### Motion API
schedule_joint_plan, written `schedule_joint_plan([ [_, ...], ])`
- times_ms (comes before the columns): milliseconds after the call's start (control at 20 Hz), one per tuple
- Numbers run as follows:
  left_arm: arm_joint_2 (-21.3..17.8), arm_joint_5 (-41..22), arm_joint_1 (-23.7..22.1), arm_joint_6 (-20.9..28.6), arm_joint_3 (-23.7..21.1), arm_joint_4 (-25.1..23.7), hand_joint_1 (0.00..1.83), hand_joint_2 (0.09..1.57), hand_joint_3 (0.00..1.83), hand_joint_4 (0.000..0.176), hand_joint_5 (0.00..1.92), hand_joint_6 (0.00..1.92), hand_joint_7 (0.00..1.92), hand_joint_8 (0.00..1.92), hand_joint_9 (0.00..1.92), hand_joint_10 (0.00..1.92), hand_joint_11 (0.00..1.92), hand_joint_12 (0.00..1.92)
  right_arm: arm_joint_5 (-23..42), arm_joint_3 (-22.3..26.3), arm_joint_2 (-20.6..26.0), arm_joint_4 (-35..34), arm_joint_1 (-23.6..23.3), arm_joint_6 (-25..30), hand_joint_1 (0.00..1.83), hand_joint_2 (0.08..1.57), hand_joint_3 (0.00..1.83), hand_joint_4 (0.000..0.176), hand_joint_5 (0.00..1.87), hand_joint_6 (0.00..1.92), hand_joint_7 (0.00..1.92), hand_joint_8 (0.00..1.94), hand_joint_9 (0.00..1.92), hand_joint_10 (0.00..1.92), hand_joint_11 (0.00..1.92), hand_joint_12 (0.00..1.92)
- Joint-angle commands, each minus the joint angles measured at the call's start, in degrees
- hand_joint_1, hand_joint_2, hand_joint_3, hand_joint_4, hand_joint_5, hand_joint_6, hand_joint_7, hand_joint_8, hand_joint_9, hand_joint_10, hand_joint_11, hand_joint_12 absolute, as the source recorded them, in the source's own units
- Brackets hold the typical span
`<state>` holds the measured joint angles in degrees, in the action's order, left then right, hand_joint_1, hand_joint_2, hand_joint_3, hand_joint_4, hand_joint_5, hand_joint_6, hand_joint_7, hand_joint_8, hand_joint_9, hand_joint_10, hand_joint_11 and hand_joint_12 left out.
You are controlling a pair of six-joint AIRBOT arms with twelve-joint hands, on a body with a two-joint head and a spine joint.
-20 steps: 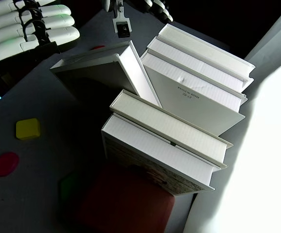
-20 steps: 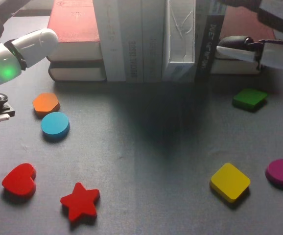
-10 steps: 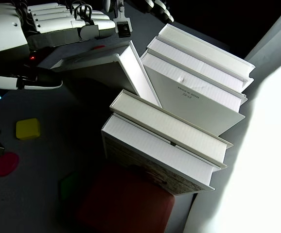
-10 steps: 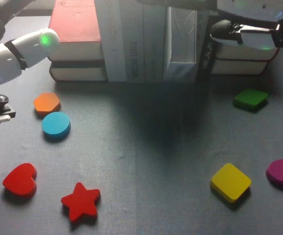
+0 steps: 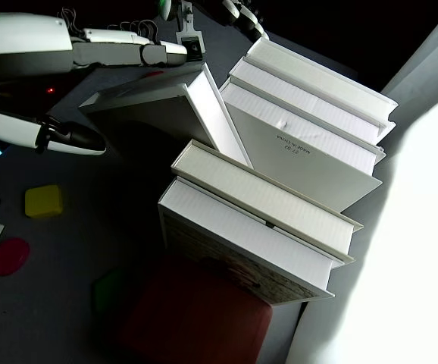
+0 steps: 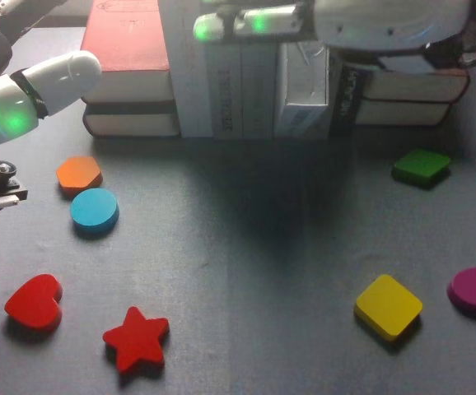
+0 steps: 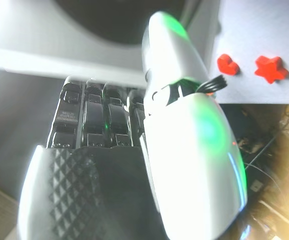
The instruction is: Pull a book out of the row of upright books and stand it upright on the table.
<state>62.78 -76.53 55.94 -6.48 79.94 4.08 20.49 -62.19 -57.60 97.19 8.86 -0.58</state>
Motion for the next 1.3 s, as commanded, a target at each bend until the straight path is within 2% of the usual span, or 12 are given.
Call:
schedule_joint_plan([
  [0, 0.51, -6.75, -0.47, 0.45, 0.37, 1.61, 0.32, 1.37, 0.00, 0.063, 0.14, 0.01, 0.00, 0.00, 0.00, 0.00, 0.02, 0.01, -0.58, -0.45, -0.37, -0.14, -0.49, 1.13, 1.37, 1.14, 0.00, 0.020, 0.23, 0.06, 0.19, 0.03, 0.10, 0.04, 0.01, 0.01],
  [100, 0.56, -6.76, -0.47, 0.49, 0.37, 1.61, 0.32, 1.37, 0.00, 0.069, 0.14, 0.00, 0.00, 0.00, 0.00, 0.00, 0.03, 0.02, -0.57, -1.68, -1.92, 3.33, -0.47, 4.75, 1.35, 1.12, 0.00, 0.000, 0.72, 0.08, 0.65, 0.11, 0.40, 0.41, 0.00, 1.31],
  [150, 0.59, -6.76, -0.47, 0.49, 0.39, 1.62, 0.31, 1.38, 0.00, 0.041, 0.15, 0.00, 0.00, 0.00, 0.00, 0.00, 0.04, 0.03, -0.57, -1.90, -2.37, 4.29, -0.45, 5.55, 1.37, 1.11, 0.01, 0.000, 0.90, 0.66, 1.00, 0.75, 0.74, 1.16, 0.48, 1.54],
  [200, 0.64, -6.75, -0.48, 0.54, 0.44, 1.73, 0.31, 1.38, 0.00, 0.043, 0.14, 0.00, 0.00, 0.00, 0.00, 0.00, 0.02, 0.03, -0.57, -2.07, -2.87, 5.22, -0.41, 6.02, 1.36, 1.19, 0.01, 0.000, 0.75, 0.95, 0.84, 1.27, 0.75, 1.49, 0.78, 1.61],
  [500, 0.83, -6.97, -0.47, 0.78, 0.56, 1.86, 0.27, 1.38, 0.00, 0.066, 0.14, 0.00, 0.00, 0.00, 0.00, 0.00, 0.00, 0.00, 0.46, -1.46, -2.61, 4.56, -0.24, 6.14, 1.48, 1.15, 0.00, 0.000, 0.88, 1.01, 0.88, 1.09, 0.88, 1.31, 0.62, 1.70],
  [550, 0.84, -7.02, -0.47, 0.78, 0.56, 1.86, 0.25, 1.38, 0.00, 0.080, 0.12, 0.00, 0.00, 0.00, 0.00, 0.00, 0.00, 0.00, 1.13, -1.11, -2.00, 3.99, -0.35, 6.14, 1.27, 1.22, 0.01, 0.000, 0.82, 0.97, 0.74, 1.58, 0.93, 1.79, 0.94, 1.88],
  [750, 0.85, -7.13, -0.37, 0.78, 0.54, 2.20, 0.26, 1.38, 0.00, 0.071, 0.11, 0.00, 0.00, 0.00, 0.00, 0.00, 0.00, 0.00, 5.05, 0.35, 0.80, 1.34, -1.26, 6.15, 1.17, 1.36, 0.01, 0.000, 0.55, 1.31, 0.58, 1.89, 0.90, 1.90, 1.03, 1.92],
  [850, 0.90, -7.18, -0.31, 0.79, 0.54, 2.31, 0.25, 1.38, 0.00, 0.075, 0.10, 0.00, 0.00, 0.00, 0.00, 0.00, 0.00, 0.00, 6.34, 1.71, 2.37, 1.26, -2.04, 6.15, 1.14, 1.35, 0.00, 0.000, 0.55, 1.54, 0.60, 1.73, 1.04, 1.92, 1.16, 1.92],
  [950, 0.89, -7.22, -0.31, 0.80, 0.54, 2.31, 0.21, 1.37, 0.00, 0.139, 0.13, 0.01, 0.00, 0.00, 0.00, 0.00, 0.00, 0.00, 8.41, 2.72, 4.15, 0.24, -2.82, 6.17, 1.33, 1.20, 0.00, 0.000, 0.81, 1.16, 0.88, 1.23, 0.84, 1.41, 0.71, 1.70],
  [1050, 0.88, -7.26, -0.31, 0.80, 0.55, 2.31, 0.14, 1.37, 0.00, 0.125, 0.12, 0.00, 0.00, 0.00, 0.00, 0.00, 0.00, 0.00, 10.55, 3.18, 5.39, -1.53, -3.13, 6.19, 1.23, 1.18, 0.00, 0.000, 1.00, 1.03, 0.71, 1.35, 0.53, 1.44, 0.36, 1.91],
  [1100, 0.88, -7.31, -0.30, 0.80, 0.55, 2.32, 0.13, 1.37, 0.00, 0.108, 0.10, 0.00, 0.00, 0.00, 0.00, 0.00, 0.00, 0.00, 11.94, 3.53, 6.23, -2.68, -3.48, 6.21, 0.94, 1.40, 0.04, 0.000, 0.54, 1.66, 0.46, 1.31, 0.45, 1.56, 0.37, 1.92],
  [1250, 0.95, -7.45, -0.27, 0.79, 0.58, 2.42, 0.19, 1.37, 0.00, 0.083, 0.05, 0.00, 0.00, 0.00, 0.00, 0.00, 0.00, 0.00, 14.63, 4.37, 7.79, -4.05, -4.34, 6.22, 0.81, 1.50, 0.02, 0.000, 0.38, 1.90, 0.38, 1.33, 0.41, 1.62, 0.37, 1.92],
])
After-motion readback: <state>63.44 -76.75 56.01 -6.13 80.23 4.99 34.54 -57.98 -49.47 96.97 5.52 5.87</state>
